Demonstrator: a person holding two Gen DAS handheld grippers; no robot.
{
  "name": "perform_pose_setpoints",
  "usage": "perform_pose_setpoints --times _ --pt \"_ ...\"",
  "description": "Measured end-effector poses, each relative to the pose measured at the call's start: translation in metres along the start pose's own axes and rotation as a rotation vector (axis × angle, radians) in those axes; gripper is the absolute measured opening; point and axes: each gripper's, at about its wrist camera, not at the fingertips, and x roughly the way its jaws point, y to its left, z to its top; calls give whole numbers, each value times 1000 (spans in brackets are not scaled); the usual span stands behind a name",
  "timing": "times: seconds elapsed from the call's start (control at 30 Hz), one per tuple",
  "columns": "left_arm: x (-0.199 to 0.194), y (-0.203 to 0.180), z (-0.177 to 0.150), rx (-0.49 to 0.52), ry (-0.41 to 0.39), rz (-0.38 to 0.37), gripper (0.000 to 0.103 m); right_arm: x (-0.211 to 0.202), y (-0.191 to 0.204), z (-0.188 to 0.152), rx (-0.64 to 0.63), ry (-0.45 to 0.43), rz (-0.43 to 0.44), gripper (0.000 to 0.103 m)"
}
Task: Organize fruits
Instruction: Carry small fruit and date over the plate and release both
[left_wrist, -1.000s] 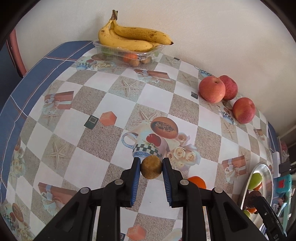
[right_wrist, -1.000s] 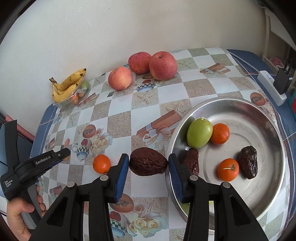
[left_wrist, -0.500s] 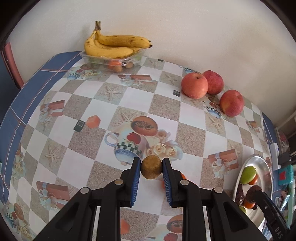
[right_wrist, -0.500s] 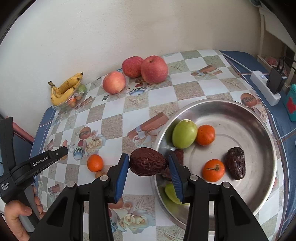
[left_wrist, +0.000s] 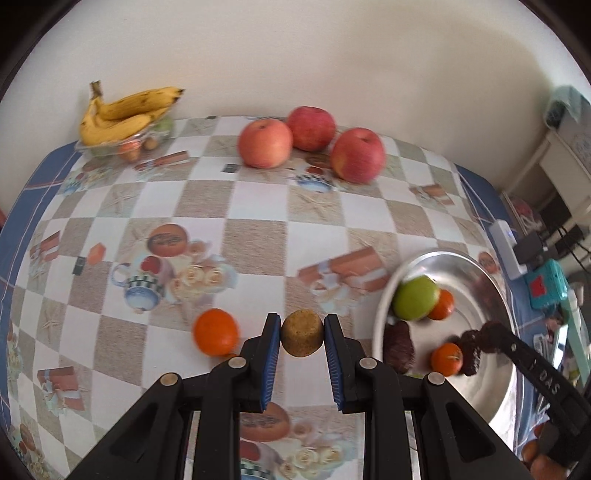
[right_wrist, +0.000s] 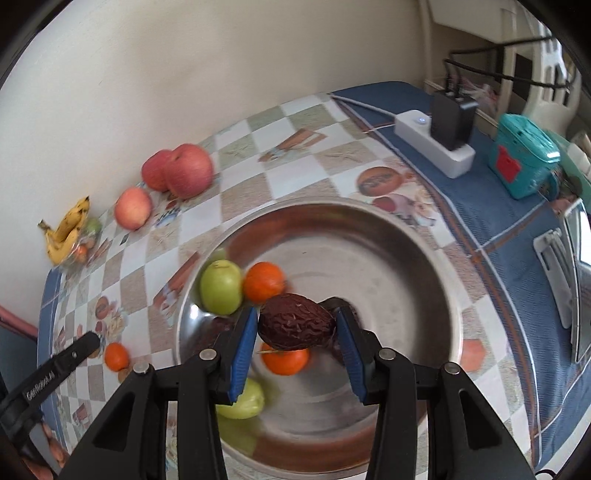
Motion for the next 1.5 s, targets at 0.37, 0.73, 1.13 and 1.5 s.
perform_pose_setpoints --times 0.37,0.73,1.13,1.5 --pt "11 -59 -11 131 -24 -45 26 2 -13 10 18 -99 16 46" --pt "32 -86 -14 216 -61 -52 26 14 -10 14 -46 -124 -31 46" --pt "36 -88 -17 217 -53 -59 26 21 -10 12 -54 -97 -44 46" --pt "38 -85 -17 205 -35 -41 28 23 -7 11 -64 -83 -58 49"
